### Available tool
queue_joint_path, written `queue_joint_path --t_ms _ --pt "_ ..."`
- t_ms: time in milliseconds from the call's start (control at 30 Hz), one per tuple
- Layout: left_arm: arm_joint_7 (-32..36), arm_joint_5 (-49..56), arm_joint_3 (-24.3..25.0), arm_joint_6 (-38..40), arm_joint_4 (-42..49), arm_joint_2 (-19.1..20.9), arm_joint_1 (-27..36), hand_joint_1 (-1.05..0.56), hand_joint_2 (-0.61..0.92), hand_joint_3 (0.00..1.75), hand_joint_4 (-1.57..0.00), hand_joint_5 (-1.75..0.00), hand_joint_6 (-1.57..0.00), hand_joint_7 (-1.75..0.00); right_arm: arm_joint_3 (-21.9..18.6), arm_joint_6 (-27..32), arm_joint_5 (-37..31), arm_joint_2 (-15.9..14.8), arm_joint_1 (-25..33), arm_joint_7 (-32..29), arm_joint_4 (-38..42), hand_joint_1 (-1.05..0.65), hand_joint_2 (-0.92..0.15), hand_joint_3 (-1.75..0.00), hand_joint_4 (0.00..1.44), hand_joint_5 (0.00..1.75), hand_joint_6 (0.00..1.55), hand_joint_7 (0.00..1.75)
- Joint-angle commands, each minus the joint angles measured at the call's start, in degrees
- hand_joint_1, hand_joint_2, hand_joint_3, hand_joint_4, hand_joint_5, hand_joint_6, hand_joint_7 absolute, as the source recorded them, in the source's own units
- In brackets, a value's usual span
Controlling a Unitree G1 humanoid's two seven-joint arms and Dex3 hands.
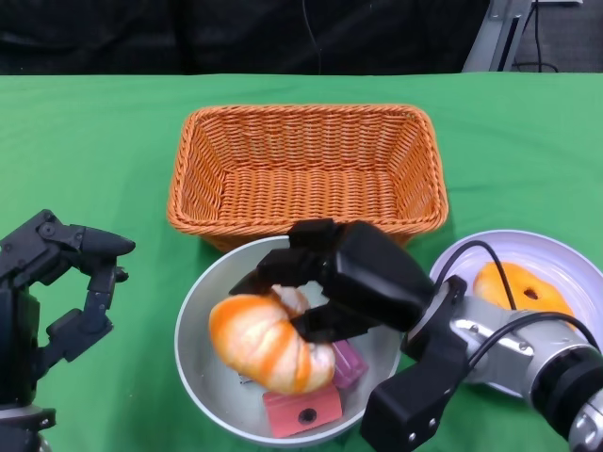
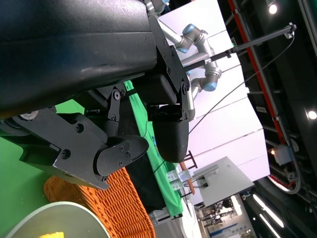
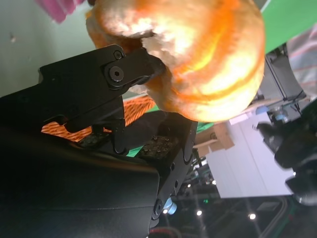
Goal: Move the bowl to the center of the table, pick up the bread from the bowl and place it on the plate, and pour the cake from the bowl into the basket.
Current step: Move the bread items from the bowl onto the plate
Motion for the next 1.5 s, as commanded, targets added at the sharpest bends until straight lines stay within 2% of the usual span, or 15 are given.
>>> queue_joint_path --t_ms 33,233,300,600,700,800,900,1033,1100,1167,1367,1500 --pt "-0.38 -1.10 0.48 -0.79 0.62 1.16 -0.13 -0.02 0.68 0.84 -0.76 -1.38 -0.83 -1.00 -1.88 -0.12 1.00 -1.35 0.52 0.26 -1.82 -0.21 -0.88 0.00 0.73 1.24 0.84 0.68" --pt "-0.31 -1.40 0.35 -0.32 0.38 1.11 0.12 -0.02 0.68 0.82 -0.76 -1.38 -0.84 -0.99 -3.34 0.25 0.32 -1.74 0.29 -0.44 -2.11 -0.20 -0.88 0.00 0.75 1.18 0.88 0.62" --pt "-0.27 -1.46 0.29 0.00 0.16 1.04 0.21 -0.02 0.69 0.82 -0.75 -1.38 -0.84 -0.98 -3.76 0.39 0.21 -1.77 0.13 -0.54 -2.02 -0.18 -0.89 0.00 0.72 1.26 0.88 0.65" --pt "-0.61 -1.78 0.18 -0.04 0.57 1.30 0.18 -0.01 0.70 0.81 -0.75 -1.39 -0.84 -0.99 -6.45 -0.69 0.71 -2.08 -0.52 -4.32 -1.91 -0.20 -0.88 0.00 0.73 1.35 0.86 0.75" --pt "-0.92 -1.91 0.16 -0.50 1.08 1.62 0.08 -0.02 0.70 0.80 -0.74 -1.39 -0.83 -1.00 -7.51 -1.44 0.51 -2.74 -0.45 -6.18 -2.40 -0.21 -0.89 -0.01 0.71 1.44 0.83 0.83" --pt "-0.92 -1.80 0.12 -0.55 1.12 1.70 0.06 -0.02 0.70 0.79 -0.75 -1.39 -0.83 -1.00 -8.73 -2.73 0.95 -3.92 -0.19 -6.34 -3.04 -0.21 -0.89 -0.01 0.70 1.44 0.80 0.87" --pt "-1.54 -2.32 0.04 -0.86 1.60 2.06 -0.04 -0.02 0.71 0.79 -0.75 -1.40 -0.83 -1.02 -11.60 -2.62 4.10 -5.85 1.95 -3.35 -6.64 -0.22 -0.87 -0.01 0.73 1.32 0.83 0.85" --pt "-1.75 -2.47 0.07 -1.00 1.76 2.10 -0.09 -0.01 0.71 0.79 -0.75 -1.40 -0.83 -1.03 -12.74 -2.19 5.08 -5.98 2.96 -1.24 -8.37 -0.23 -0.87 0.00 0.75 1.29 0.84 0.84" --pt "-2.13 -2.40 0.31 -1.71 2.81 2.75 -0.19 -0.02 0.71 0.79 -0.75 -1.40 -0.83 -1.03 -15.73 -2.89 8.45 -9.55 5.60 1.46 -12.40 -0.24 -0.87 -0.01 0.74 1.27 0.84 0.84" --pt "-2.43 -2.22 0.49 -2.43 3.71 3.17 -0.32 -0.02 0.71 0.79 -0.75 -1.40 -0.83 -1.04 -18.36 -2.96 11.04 -11.48 7.90 3.55 -15.69 -0.24 -0.87 -0.01 0.75 1.25 0.84 0.83" --pt "-2.61 -2.37 0.33 -2.74 4.23 3.49 -0.11 -0.02 0.71 0.78 -0.76 -1.40 -0.83 -1.05 -23.37 -1.45 16.69 -12.62 12.32 9.05 -21.49 -0.21 -0.85 0.00 0.78 1.18 0.87 0.84" --pt "-2.66 -2.69 0.14 -1.67 3.55 3.33 0.35 -0.03 0.71 0.77 -0.77 -1.40 -0.82 -1.06 -26.17 -2.36 18.87 -13.04 13.56 10.75 -21.64 -0.18 -0.85 0.00 0.80 1.17 0.89 0.81"
